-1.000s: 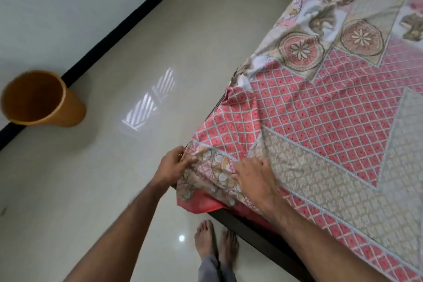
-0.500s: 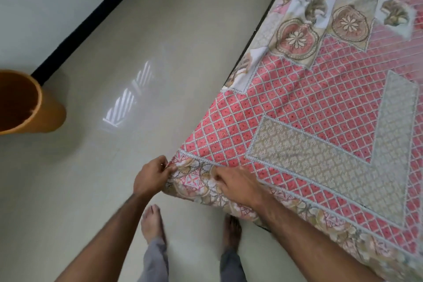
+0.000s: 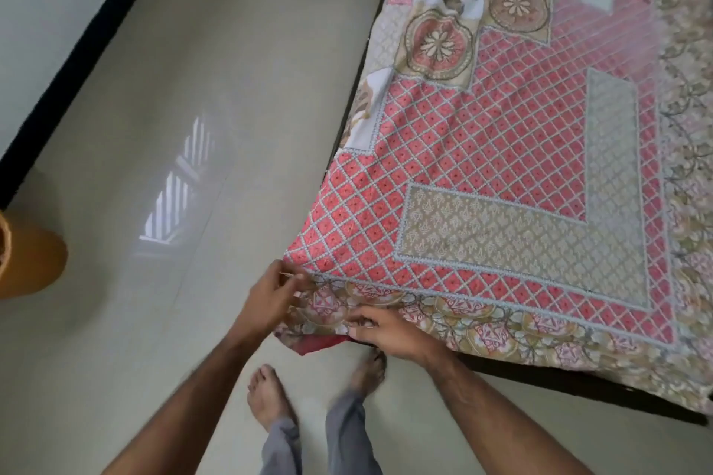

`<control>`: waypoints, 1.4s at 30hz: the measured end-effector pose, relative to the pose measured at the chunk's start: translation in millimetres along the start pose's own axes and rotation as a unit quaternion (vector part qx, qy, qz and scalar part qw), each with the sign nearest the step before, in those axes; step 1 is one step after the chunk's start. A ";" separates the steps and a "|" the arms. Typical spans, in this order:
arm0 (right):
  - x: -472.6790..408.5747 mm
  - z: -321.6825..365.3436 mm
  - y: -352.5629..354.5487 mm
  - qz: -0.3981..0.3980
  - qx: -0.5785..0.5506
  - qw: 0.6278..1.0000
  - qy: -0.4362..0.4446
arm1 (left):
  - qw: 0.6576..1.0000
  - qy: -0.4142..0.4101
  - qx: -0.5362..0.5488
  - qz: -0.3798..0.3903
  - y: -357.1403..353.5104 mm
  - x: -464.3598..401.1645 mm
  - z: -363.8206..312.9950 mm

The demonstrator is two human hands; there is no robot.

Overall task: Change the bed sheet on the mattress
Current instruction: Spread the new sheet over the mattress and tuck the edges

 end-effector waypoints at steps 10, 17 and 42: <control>39.7 -97.4 15.1 -0.233 -0.824 0.516 0.033 | 0.840 0.195 0.499 -0.084 -118.7 -13.9 -1.7; 33.7 -122.3 58.2 -0.258 -0.897 0.338 0.116 | 0.798 0.187 0.561 -0.120 -127.0 -51.1 -2.4; -3.1 -163.6 85.1 -0.318 -0.864 0.369 0.127 | 0.935 0.055 0.349 -0.030 -48.5 -101.4 -2.5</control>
Point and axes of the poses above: each hand's wrist, its own x-axis away from the middle knuckle, its own y-axis out of the back of the hand, z = x × y, the point moved 6 cm from there along -x, towards the middle knuckle, and after that the axes turned 8 degrees about z, right-handed, at the moved point
